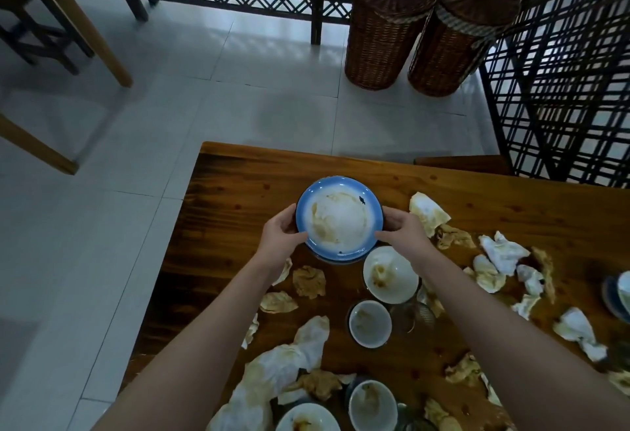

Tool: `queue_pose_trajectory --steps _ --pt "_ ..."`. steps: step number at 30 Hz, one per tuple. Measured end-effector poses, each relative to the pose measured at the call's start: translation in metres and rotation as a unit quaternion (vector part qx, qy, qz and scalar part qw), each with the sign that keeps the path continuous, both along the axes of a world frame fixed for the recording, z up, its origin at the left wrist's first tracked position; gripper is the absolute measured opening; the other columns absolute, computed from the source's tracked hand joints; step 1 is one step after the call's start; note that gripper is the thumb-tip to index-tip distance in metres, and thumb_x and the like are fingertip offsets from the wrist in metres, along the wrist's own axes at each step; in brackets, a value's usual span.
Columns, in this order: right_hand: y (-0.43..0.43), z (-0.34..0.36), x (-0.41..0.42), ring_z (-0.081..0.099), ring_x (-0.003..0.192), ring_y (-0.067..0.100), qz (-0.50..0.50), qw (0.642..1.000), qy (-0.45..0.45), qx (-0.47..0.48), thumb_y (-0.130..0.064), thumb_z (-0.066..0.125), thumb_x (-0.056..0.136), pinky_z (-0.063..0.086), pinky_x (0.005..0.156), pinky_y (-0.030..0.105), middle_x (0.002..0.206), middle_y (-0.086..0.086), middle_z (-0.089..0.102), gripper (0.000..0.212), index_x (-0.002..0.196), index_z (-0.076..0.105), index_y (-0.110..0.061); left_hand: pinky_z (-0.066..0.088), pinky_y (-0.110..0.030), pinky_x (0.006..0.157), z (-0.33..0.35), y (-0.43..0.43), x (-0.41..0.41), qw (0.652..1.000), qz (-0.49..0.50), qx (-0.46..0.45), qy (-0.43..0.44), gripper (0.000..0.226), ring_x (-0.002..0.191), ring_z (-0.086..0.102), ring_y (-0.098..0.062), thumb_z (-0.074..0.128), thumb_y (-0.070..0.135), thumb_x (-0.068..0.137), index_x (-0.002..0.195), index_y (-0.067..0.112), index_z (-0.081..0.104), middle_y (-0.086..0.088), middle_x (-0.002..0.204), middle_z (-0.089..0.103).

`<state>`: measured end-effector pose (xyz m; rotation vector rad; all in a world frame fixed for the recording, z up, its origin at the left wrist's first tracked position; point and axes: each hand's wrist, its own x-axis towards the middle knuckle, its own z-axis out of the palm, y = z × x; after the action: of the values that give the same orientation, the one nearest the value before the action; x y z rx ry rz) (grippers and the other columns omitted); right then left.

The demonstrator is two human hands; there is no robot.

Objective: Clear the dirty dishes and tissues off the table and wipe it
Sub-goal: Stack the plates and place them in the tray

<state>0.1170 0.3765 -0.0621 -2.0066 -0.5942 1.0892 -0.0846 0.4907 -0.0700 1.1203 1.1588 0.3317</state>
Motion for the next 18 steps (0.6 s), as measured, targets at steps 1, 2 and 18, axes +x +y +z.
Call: queue_pose_trajectory --steps 1,2,18 --pt "-0.001 0.002 -0.001 0.059 0.111 0.011 0.001 1.0 -0.001 0.011 0.008 0.062 0.084 0.051 0.078 0.017 0.117 -0.009 0.064 0.054 0.132 0.056 -0.017 0.041 -0.032 0.104 0.0 -0.001 0.0 1.0 0.005 0.006 -0.004 0.072 0.134 0.04 -0.012 0.065 -0.006 0.085 0.147 0.017 0.036 0.002 0.147 0.044" --pt "-0.002 0.005 -0.002 0.06 0.107 0.007 0.002 1.0 -0.004 0.021 0.008 0.063 0.083 0.05 0.072 0.013 0.114 -0.012 0.065 0.055 0.131 0.056 -0.018 0.041 -0.032 0.104 0.001 -0.001 -0.001 1.0 0.013 0.013 -0.006 0.072 0.134 0.04 -0.013 0.065 -0.006 0.085 0.146 0.019 0.038 0.003 0.147 0.045" --pt "-0.057 0.068 -0.01 0.059 0.102 0.008 -0.138 0.981 0.026 0.132 0.002 0.067 0.083 0.056 0.064 0.018 0.102 -0.029 0.058 0.057 0.13 0.055 -0.028 0.056 -0.032 0.088 0.071 -0.039 0.01 0.996 0.012 0.028 -0.087 0.072 0.125 0.049 -0.018 0.067 -0.006 0.083 0.144 0.023 0.042 0.004 0.143 0.047"
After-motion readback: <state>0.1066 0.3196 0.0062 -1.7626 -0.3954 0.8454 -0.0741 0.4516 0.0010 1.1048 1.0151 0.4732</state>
